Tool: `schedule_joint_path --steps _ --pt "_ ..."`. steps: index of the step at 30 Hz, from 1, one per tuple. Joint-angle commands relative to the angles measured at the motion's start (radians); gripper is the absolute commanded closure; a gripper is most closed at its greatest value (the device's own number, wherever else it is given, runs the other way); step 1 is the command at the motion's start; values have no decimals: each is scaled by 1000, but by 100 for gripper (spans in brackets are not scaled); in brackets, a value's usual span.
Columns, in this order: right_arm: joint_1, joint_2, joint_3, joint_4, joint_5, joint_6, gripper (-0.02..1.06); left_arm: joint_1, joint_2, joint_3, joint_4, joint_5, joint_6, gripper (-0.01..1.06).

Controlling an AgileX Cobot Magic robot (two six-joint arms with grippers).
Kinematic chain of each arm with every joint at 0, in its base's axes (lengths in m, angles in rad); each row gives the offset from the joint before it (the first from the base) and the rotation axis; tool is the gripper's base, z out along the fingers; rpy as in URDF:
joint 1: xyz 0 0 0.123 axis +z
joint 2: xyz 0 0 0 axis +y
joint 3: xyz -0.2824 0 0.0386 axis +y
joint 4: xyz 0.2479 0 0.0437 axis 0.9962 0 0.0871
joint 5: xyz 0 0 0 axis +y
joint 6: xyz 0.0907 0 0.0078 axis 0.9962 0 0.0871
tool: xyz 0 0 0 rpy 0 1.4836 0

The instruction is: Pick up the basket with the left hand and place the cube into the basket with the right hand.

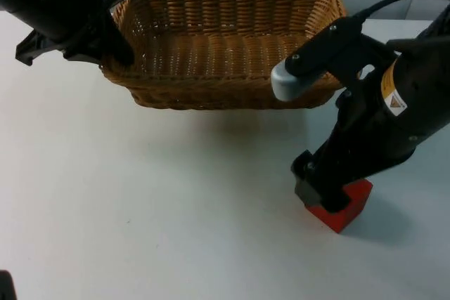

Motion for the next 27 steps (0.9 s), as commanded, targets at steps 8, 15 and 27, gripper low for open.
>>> schedule_joint_path --steps 8,15,27 --pt "-19 109 -5 -6 -86 63 0 -2 -14 -10 -31 -46 -3 105" --pt "-85 145 -5 1 -86 88 0 -2 -14 -10 -31 -70 -3 105" --pt "-98 145 -5 3 -101 88 25 -2 -14 -10 -31 -70 -3 105"
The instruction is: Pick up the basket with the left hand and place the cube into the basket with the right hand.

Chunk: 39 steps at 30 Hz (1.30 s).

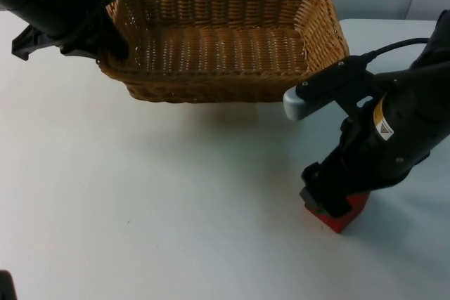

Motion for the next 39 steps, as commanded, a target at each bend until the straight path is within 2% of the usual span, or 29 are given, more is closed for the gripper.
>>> schedule_joint_path --steps 1,3,4,8,9,13,16,26,34,39 --pt "-6 -1 -4 0 -12 4 34 -2 -14 -10 -31 -2 -3 105" --pt "-6 -1 -4 -2 -12 19 51 -2 -14 -10 -31 -2 -3 105" --pt "-6 -1 -4 -2 -12 19 51 -2 -14 -10 -31 -2 -3 105" --pt "-6 -1 -4 -4 -12 53 80 -2 -14 -10 -31 -2 -3 105" --pt "-6 -1 -4 -4 -12 53 80 -2 -14 -10 -31 -2 -3 105" --pt "-6 -5 -4 -4 -12 90 103 -2 -14 -10 -31 -2 -3 105" --pt "-6 -30 -4 -4 -12 126 104 -2 -14 -10 -31 -2 -3 105" --pt "-4 -213 -55 -1 47 128 104 -2 -14 -10 -31 -4 -3 105" --pt "-4 -334 -232 -6 141 128 104 -2 -14 -10 -31 -6 -3 105" --pt "-4 -307 -343 -12 168 62 104 -2 -14 -10 -31 -6 -3 105"
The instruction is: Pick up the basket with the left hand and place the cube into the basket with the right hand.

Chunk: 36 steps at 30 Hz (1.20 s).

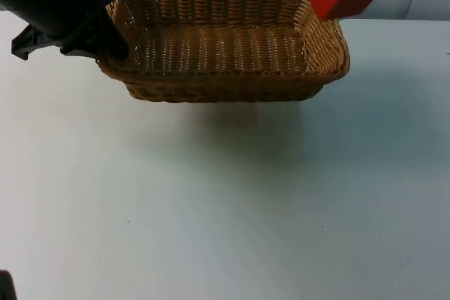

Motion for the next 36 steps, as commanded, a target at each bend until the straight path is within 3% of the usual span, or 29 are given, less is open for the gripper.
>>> schedule_joint_path --steps 1,6,15,22,25,30,36 --pt "-4 16 -43 -13 9 -28 104 -2 -14 -10 -35 0 -3 105" --pt "-4 128 -177 -56 55 -34 104 -2 -14 -10 -36 -5 -3 105" --pt "-4 332 -357 -48 76 -34 104 -2 -14 -10 -36 -5 -3 105" --pt "-4 496 -514 24 116 -82 104 -2 -14 -10 -36 -5 -3 105" --pt "-4 533 -551 26 144 -90 104 -2 -14 -10 -36 -5 -3 105" --pt "-4 601 -600 25 250 -195 104 -2 -14 -10 -36 -8 -3 105" --pt "-4 606 -600 16 237 -190 103 -2 -14 -10 -36 -8 -3 105"
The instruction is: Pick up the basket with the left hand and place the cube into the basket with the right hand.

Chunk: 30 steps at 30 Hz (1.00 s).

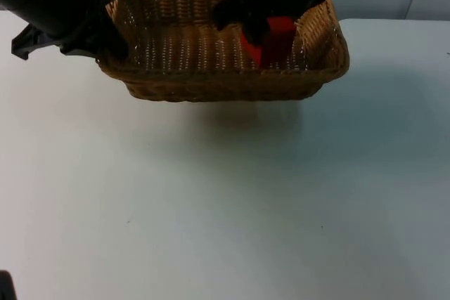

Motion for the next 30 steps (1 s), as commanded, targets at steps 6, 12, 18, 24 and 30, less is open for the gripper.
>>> schedule_joint_path --steps 6,12,18,24,30 --pt "-4 -6 -10 -18 -2 -2 77 -2 -14 -10 -33 -4 -3 105" --pt "-4 -6 -10 -37 6 32 16 -2 -14 -10 -33 -4 -3 105" --pt "-4 -6 -10 -37 -15 23 0 -2 -14 -10 -33 -4 -3 105" --pt "-5 -45 -10 -64 -25 50 0 -2 -14 -10 -33 -4 -3 105" --pt "-40 -169 -10 -138 24 179 0 -2 -14 -10 -33 -9 -3 105"
